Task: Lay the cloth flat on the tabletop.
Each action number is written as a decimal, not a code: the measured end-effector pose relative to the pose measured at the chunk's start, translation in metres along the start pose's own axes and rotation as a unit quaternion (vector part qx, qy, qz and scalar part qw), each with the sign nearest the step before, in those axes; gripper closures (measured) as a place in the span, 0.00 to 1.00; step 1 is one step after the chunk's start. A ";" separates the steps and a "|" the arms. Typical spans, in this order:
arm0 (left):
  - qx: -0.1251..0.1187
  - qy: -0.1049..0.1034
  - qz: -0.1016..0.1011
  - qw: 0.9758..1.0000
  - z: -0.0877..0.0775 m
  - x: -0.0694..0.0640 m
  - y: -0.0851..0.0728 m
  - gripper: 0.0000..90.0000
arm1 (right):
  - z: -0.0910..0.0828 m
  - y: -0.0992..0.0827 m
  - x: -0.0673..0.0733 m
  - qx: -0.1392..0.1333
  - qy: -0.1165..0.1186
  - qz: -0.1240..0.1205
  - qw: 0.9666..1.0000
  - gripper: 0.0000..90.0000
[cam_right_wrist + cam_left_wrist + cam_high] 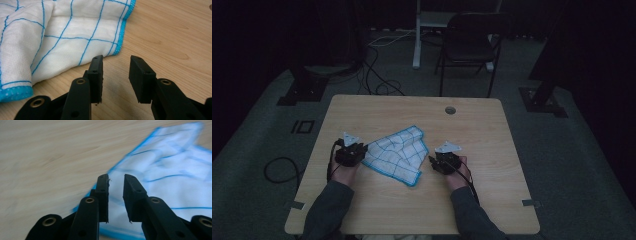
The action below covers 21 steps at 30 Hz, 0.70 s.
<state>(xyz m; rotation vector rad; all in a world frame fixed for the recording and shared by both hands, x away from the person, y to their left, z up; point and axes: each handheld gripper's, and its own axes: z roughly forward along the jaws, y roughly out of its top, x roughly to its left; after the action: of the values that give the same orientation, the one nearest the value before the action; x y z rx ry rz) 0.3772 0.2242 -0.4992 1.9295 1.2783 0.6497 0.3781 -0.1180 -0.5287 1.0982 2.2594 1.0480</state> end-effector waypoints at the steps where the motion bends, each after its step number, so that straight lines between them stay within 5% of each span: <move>1: -0.003 -0.009 0.010 1.000 -0.001 -0.007 0.003 0.83 | 0.000 0.000 0.000 0.000 0.000 0.000 1.000 0.71; 10: -0.002 -0.073 0.064 0.995 0.000 -0.060 0.011 0.77 | -0.002 -0.003 -0.003 0.000 -0.002 0.002 1.000 0.71; 21: 0.005 -0.129 0.114 0.985 0.007 -0.110 0.012 0.73 | -0.004 -0.008 -0.008 0.002 -0.006 0.009 1.000 0.70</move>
<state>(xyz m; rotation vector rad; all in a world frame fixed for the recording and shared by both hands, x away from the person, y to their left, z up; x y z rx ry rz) 0.3470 0.1172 -0.4960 2.1095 0.9117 0.4842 0.3769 -0.1295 -0.5317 1.1260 2.2467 1.0410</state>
